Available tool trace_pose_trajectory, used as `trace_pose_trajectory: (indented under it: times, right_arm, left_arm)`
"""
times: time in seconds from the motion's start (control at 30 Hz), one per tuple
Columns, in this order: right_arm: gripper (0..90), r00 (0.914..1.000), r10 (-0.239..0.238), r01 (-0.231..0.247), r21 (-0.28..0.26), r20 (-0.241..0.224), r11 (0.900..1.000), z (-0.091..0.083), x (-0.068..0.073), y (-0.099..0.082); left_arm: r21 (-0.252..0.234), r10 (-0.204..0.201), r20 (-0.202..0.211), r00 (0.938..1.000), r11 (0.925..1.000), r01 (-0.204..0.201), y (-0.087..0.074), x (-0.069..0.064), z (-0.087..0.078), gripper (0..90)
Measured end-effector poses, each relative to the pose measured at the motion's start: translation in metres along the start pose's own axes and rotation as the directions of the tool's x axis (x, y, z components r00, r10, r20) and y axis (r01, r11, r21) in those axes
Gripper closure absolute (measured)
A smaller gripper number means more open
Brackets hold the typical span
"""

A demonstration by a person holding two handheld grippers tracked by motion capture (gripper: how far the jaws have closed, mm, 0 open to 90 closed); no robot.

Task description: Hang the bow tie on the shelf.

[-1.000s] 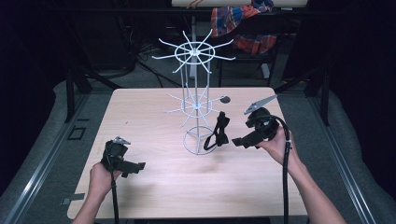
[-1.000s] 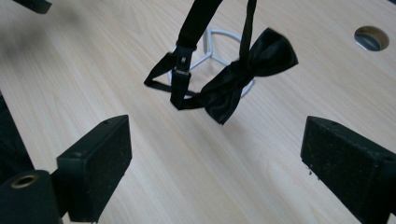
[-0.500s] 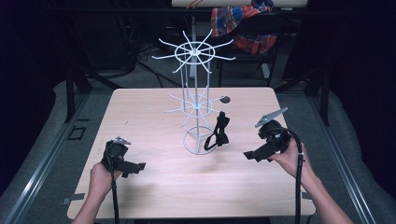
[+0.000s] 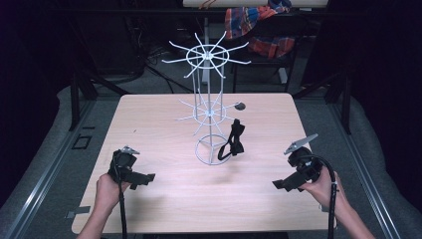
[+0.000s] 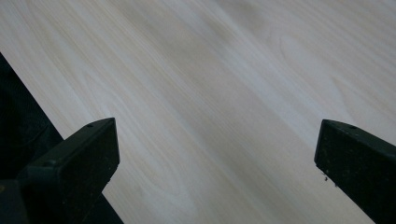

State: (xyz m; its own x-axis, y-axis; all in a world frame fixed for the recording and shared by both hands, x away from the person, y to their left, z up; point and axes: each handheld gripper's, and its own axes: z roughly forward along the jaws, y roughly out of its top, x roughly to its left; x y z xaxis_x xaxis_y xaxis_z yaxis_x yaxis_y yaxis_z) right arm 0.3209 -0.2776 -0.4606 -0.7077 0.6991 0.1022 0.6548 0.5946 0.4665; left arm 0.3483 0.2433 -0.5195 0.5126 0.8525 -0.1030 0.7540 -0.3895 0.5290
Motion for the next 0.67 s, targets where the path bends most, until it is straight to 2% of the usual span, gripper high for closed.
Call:
trace_pose_trajectory:
  times: [0.1,0.2,0.33,0.4,0.5,0.67]
  right_arm:
    - [0.0,0.9999,0.015,-0.015,0.01,-0.006,0.9998,0.003,0.0,-0.007]
    - [0.0,0.9997,0.024,-0.024,0.043,0.0,0.9988,0.012,0.003,-0.021]
    - [0.0,0.9992,0.041,-0.041,0.04,-0.003,0.9984,0.018,0.002,-0.031]
    - [0.0,0.9986,0.052,-0.051,0.057,-0.014,0.9971,0.022,0.0,-0.038]
    - [0.0,0.9977,0.068,-0.068,0.07,0.001,0.9952,0.025,-0.002,-0.044]
    - [0.5,0.9967,0.081,-0.081,0.047,0.003,0.9956,0.025,-0.005,-0.045]
  left_arm:
    - [0.0,0.0,0.0,1.0,1.0,0.0,0.0,0.0,0.0,0.0]
    - [0.0,0.0,0.0,1.0,1.0,0.0,0.0,0.0,0.0,0.0]
    - [0.003,0.003,0.001,1.0,1.0,-0.003,0.0,0.0,0.001,0.0]
    - [0.008,0.007,0.002,1.0,0.9999,-0.007,0.001,0.0,0.001,0.0]
    - [0.007,0.01,0.004,0.9999,0.9999,-0.01,0.001,-0.001,0.001,0.0]
    - [0.008,0.01,0.002,0.9999,0.9999,-0.01,0.001,-0.001,0.001,0.0]
